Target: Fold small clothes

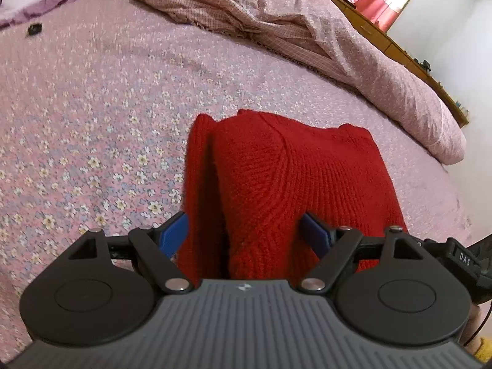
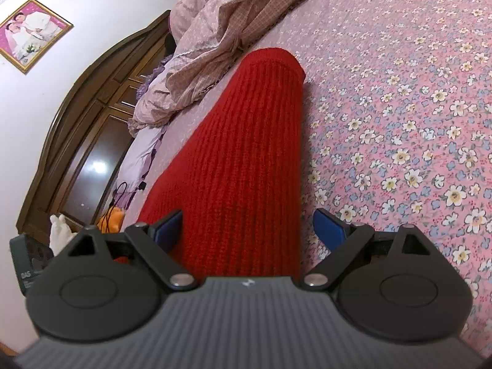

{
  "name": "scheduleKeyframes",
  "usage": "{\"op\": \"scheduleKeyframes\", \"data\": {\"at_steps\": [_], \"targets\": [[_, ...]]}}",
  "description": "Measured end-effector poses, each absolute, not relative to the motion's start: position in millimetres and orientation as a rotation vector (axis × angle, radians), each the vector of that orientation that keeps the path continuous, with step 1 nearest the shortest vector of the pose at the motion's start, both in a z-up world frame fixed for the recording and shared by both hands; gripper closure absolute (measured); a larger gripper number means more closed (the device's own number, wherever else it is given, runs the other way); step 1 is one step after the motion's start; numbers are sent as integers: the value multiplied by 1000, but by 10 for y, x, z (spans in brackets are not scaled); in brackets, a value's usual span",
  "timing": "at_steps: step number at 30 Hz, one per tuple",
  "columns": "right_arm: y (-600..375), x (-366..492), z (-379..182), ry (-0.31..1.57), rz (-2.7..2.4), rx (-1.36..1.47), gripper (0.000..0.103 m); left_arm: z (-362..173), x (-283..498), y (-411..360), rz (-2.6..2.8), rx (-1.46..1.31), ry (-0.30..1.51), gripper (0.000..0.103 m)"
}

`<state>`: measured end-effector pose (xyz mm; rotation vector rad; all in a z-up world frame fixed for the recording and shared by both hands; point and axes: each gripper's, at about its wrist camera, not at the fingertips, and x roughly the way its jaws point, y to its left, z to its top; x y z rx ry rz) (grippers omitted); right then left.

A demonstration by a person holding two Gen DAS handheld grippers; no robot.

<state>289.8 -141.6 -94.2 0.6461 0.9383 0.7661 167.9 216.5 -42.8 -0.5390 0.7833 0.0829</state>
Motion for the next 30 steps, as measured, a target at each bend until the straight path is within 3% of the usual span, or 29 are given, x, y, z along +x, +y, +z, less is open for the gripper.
{"op": "scheduleKeyframes", "data": {"at_steps": [13, 24, 30], "targets": [[-1235, 2897, -918, 941, 810, 649, 10, -543, 1687, 2269, 41, -647, 785, 18], [-1277, 2821, -796, 873, 793, 655, 32, -548, 1680, 2265, 40, -662, 776, 18], [-1305, 2823, -656, 839, 800, 687, 39, -536, 1679, 2238, 33, -676, 770, 19]]}}
